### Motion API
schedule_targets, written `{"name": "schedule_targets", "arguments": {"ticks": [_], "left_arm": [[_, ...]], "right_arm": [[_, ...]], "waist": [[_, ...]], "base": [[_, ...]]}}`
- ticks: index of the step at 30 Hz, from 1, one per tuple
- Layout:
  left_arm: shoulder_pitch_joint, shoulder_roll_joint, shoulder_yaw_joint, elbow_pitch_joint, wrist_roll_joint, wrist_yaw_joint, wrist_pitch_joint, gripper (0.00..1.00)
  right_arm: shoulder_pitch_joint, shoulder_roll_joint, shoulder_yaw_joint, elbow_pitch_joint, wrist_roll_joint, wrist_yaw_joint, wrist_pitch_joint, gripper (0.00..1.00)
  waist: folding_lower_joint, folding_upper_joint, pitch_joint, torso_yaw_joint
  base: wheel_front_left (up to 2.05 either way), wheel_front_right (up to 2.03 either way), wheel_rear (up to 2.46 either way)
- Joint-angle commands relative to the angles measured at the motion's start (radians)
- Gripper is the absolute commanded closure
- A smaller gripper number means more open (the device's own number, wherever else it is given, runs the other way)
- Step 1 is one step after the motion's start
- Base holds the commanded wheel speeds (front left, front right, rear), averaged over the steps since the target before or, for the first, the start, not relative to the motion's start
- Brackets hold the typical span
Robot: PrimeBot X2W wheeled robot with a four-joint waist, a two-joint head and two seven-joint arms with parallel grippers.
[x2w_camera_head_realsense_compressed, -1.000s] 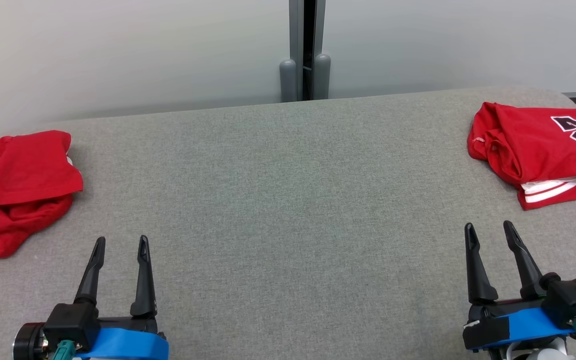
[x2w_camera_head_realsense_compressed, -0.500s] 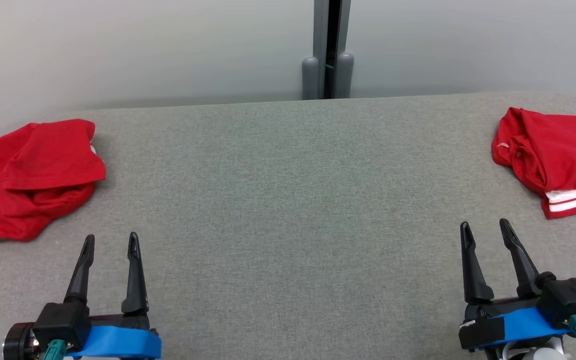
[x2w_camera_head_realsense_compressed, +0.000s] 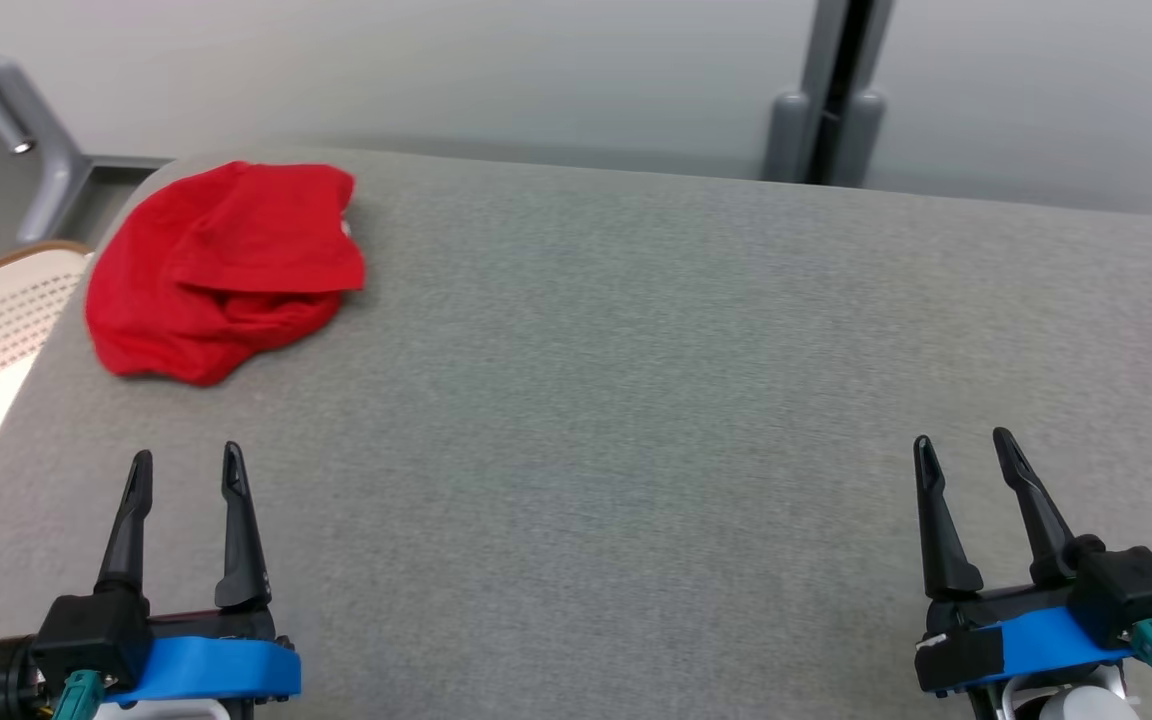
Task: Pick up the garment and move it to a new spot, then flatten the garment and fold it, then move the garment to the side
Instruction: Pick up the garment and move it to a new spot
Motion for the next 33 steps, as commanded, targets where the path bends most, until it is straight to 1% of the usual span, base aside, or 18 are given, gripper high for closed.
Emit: {"name": "schedule_targets", "arguments": {"ticks": [1, 4, 5, 8, 10, 13, 16, 23, 25, 29, 33], "left_arm": [[0.011, 0.003, 0.012, -0.006, -0.002, 0.006, 0.001, 0.00], [0.018, 0.003, 0.022, -0.009, -0.007, 0.009, 0.001, 0.00], [0.018, 0.003, 0.022, -0.009, -0.007, 0.009, 0.001, 0.00], [0.018, 0.003, 0.032, -0.009, -0.008, 0.005, 0.001, 0.00], [0.022, 0.003, 0.029, -0.016, -0.013, 0.011, 0.001, 0.00], [0.035, 0.003, 0.017, -0.029, -0.018, 0.028, 0.001, 0.00], [0.040, 0.003, 0.018, -0.031, -0.023, 0.030, 0.001, 0.00], [0.005, 0.003, 0.028, -0.023, -0.029, 0.027, 0.001, 0.00], [-0.028, 0.004, 0.038, -0.015, -0.021, 0.012, 0.000, 0.00], [-0.129, 0.017, 0.069, 0.001, -0.015, -0.007, 0.001, 0.00], [-0.269, 0.059, 0.098, 0.043, -0.003, -0.029, 0.001, 0.00]], "right_arm": [[-0.012, -0.006, 0.005, -0.001, -0.003, -0.001, 0.000, 0.00], [-0.011, -0.010, 0.010, 0.004, -0.004, -0.001, 0.000, 0.00], [-0.011, -0.010, 0.010, 0.004, -0.004, -0.001, 0.000, 0.00], [-0.020, -0.013, 0.017, 0.006, -0.009, -0.001, 0.000, 0.00], [-0.023, -0.017, 0.021, 0.010, -0.008, -0.001, 0.000, 0.00], [-0.024, -0.019, 0.023, 0.012, -0.010, -0.001, 0.000, 0.00], [-0.025, -0.020, 0.025, 0.014, -0.010, -0.001, 0.000, 0.00], [-0.037, -0.030, 0.030, 0.016, -0.007, -0.001, 0.000, 0.00], [-0.042, -0.036, 0.025, 0.011, -0.011, -0.001, 0.000, 0.00], [-0.063, -0.053, 0.023, -0.009, -0.018, -0.001, 0.007, 0.00], [-0.093, -0.073, 0.021, -0.042, -0.027, -0.001, 0.019, 0.00]], "waist": [[-0.0001, 0.0000, 0.011, 0.054], [-0.0001, 0.0000, 0.015, 0.097], [-0.0001, 0.0000, 0.015, 0.097], [-0.0001, 0.0000, 0.023, 0.133], [-0.0001, 0.0000, 0.027, 0.153], [-0.0001, 0.0000, 0.030, 0.173], [-0.0001, 0.0000, 0.033, 0.182], [-0.0001, 0.0000, 0.048, 0.172], [-0.0001, 0.0000, 0.062, 0.164], [-0.0001, 0.0000, 0.105, 0.140], [-0.0001, 0.0000, 0.164, 0.100]], "base": [[0.00, 0.00, 0.00], [0.00, 0.00, 0.00], [0.00, 0.00, 0.00], [0.00, 0.00, 0.00], [0.00, 0.00, 0.00], [0.00, 0.00, 0.00], [0.00, 0.00, 0.00], [0.00, 0.00, 0.00], [0.00, 0.00, 0.00], [0.00, 0.00, 0.00], [0.00, 0.00, 0.00]]}}
